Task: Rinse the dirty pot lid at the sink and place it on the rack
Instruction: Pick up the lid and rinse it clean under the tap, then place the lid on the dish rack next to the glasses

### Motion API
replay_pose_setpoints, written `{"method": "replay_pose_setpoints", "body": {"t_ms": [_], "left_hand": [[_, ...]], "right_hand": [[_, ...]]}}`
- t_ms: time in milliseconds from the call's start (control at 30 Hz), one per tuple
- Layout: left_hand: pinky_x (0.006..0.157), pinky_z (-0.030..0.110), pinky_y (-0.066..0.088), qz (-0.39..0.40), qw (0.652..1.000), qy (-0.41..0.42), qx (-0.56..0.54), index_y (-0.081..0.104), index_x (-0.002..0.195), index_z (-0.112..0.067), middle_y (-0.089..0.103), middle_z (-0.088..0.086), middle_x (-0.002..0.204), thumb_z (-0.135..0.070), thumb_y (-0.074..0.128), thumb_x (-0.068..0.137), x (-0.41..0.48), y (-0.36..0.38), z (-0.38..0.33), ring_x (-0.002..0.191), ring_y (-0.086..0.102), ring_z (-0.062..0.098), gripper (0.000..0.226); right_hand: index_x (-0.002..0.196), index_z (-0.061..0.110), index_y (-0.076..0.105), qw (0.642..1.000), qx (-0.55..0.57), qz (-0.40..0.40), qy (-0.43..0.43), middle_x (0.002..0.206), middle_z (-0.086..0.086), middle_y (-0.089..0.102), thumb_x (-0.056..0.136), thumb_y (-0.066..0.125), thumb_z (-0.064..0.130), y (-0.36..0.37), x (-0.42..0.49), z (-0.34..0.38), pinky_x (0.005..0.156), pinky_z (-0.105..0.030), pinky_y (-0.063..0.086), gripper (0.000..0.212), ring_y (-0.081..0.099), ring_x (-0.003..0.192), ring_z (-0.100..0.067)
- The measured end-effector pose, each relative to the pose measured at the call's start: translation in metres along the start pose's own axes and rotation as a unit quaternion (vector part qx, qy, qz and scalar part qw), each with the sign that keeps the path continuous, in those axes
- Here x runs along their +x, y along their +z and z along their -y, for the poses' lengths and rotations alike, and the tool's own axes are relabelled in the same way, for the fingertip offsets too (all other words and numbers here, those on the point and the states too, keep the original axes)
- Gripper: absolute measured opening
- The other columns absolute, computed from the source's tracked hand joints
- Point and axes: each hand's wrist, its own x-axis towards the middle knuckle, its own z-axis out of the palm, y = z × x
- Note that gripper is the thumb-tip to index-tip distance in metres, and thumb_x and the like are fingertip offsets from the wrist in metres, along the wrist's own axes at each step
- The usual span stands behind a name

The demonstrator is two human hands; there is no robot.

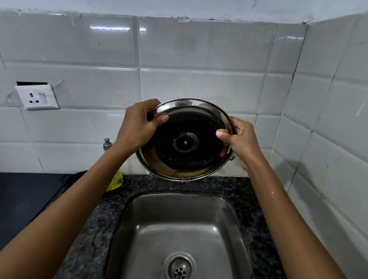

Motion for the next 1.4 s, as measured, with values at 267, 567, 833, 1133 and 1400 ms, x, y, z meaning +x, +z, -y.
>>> {"method": "replay_pose_setpoints", "body": {"t_ms": [267, 567, 833, 1133, 1400], "left_hand": [[0.053, 0.021, 0.026, 0.043, 0.994, -0.083, 0.065, 0.058, 0.076, -0.012, 0.047, -0.005, 0.064, -0.012, 0.060, 0.085, -0.050, 0.032, 0.041, 0.067, 0.044, 0.013, 0.009], [0.068, 0.040, 0.047, -0.057, 0.786, -0.558, -0.261, 0.056, 0.109, 0.013, 0.060, 0.015, 0.070, 0.002, 0.044, 0.092, -0.122, 0.005, 0.132, 0.067, 0.056, 0.029, 0.023], [0.098, 0.046, 0.044, -0.099, 0.715, -0.565, -0.400, 0.052, 0.080, -0.002, 0.062, 0.016, 0.080, -0.014, 0.040, 0.097, -0.133, -0.152, 0.172, 0.068, 0.060, 0.027, 0.024], [0.080, 0.034, 0.044, -0.080, 0.821, -0.544, -0.154, 0.059, 0.086, -0.019, 0.055, 0.008, 0.108, -0.023, 0.043, 0.095, -0.206, -0.347, 0.237, 0.083, 0.055, 0.016, 0.019], [0.079, 0.029, 0.044, -0.089, 0.863, -0.491, 0.078, 0.064, 0.092, -0.018, 0.063, 0.010, 0.095, -0.012, 0.050, 0.090, -0.232, -0.432, 0.314, 0.089, 0.057, 0.020, 0.015]], "right_hand": [[0.137, 0.019, 0.030, 0.945, -0.297, 0.078, -0.107, 0.139, -0.014, 0.025, 0.058, 0.083, 0.022, 0.028, -0.057, -0.040, 0.112, -0.044, 0.031, 0.095, 0.029, 0.130, -0.030], [0.146, 0.029, 0.006, 0.815, -0.433, 0.364, -0.122, 0.158, -0.013, -0.003, 0.066, 0.077, 0.029, 0.119, -0.139, -0.112, 0.119, -0.049, 0.012, 0.107, -0.005, 0.145, -0.035], [0.085, 0.015, 0.072, 0.918, -0.251, 0.154, -0.266, 0.083, -0.008, 0.076, 0.059, 0.057, 0.000, 0.251, -0.132, -0.046, 0.065, -0.030, 0.056, 0.033, 0.071, 0.077, -0.027], [0.059, 0.025, 0.059, 0.981, -0.024, 0.180, -0.060, 0.054, 0.004, 0.052, 0.069, 0.072, 0.002, 0.441, -0.132, 0.056, 0.053, -0.015, 0.037, 0.028, 0.045, 0.053, -0.008], [0.053, 0.028, 0.043, 0.976, 0.060, 0.211, 0.005, 0.055, 0.008, 0.046, 0.073, 0.069, 0.002, 0.603, -0.093, 0.096, 0.045, -0.006, 0.034, 0.042, 0.041, 0.053, -0.006]]}}
